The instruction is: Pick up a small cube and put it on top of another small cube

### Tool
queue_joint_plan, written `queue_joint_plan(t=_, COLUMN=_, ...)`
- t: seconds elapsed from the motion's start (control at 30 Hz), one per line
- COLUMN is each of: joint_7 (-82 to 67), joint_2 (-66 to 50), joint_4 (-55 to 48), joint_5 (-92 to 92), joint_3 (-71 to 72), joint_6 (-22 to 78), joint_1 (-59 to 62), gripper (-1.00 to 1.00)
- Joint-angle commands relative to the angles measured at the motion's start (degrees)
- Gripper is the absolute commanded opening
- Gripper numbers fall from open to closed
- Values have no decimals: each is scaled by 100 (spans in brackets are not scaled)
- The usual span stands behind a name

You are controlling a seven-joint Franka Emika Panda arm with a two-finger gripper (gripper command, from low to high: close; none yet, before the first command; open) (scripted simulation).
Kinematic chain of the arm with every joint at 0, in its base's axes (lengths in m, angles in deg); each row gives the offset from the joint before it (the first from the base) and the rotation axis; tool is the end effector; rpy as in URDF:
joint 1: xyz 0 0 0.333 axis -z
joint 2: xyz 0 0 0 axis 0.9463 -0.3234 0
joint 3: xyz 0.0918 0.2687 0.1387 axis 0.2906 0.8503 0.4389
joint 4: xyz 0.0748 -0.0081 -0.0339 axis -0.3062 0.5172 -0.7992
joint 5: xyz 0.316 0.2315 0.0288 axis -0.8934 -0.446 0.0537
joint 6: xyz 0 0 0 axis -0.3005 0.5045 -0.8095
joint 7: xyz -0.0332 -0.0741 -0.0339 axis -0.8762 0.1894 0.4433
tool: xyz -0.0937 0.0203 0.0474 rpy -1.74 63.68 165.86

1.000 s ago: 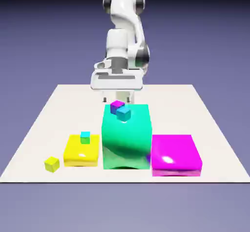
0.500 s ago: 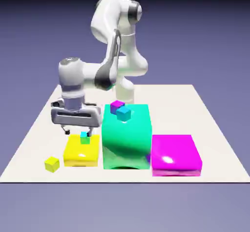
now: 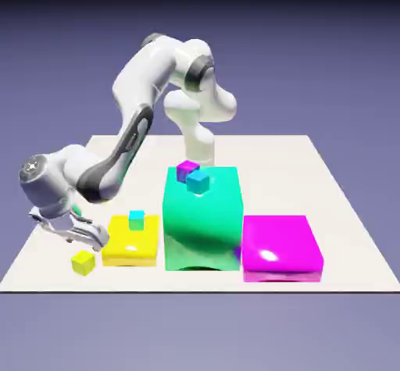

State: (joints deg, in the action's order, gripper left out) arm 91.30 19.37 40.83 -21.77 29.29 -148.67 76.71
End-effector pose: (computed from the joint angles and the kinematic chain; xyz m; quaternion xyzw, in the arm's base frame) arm 0.5329 -0.3491 0.1954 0.7899 -0.5747 -0.2124 0.0246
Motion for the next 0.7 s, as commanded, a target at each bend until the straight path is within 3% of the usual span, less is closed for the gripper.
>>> queue_joint_plan(t=0.0, joint_7=-45, joint_2=-208, joint_4=-183, joint_5=-56, joint_3=-90, joint_6=186, joint_1=17, gripper=0)
queue_joint_plan(t=0.13, joint_7=-138, joint_2=-643, joint_4=-568, joint_5=-173, joint_3=-279, joint_6=576, joint_1=52, gripper=0)
queue_joint_plan(t=0.27, joint_7=-270, joint_2=-952, joint_4=-19, joint_5=-405, joint_3=-97, joint_6=-225, joint_1=18, gripper=0)
queue_joint_plan(t=0.3, joint_7=-270, joint_2=-952, joint_4=-19, joint_5=-405, joint_3=-97, joint_6=-225, joint_1=18, gripper=-100)
queue_joint_plan(t=0.43, joint_7=-147, joint_2=-664, joint_4=-531, joint_5=-189, joint_3=-267, joint_6=522, joint_1=50, gripper=-100)
queue_joint_plan(t=0.67, joint_7=-647, joint_2=765, joint_4=409, joint_5=714, joint_3=245, joint_6=639, joint_1=-404, gripper=-100)
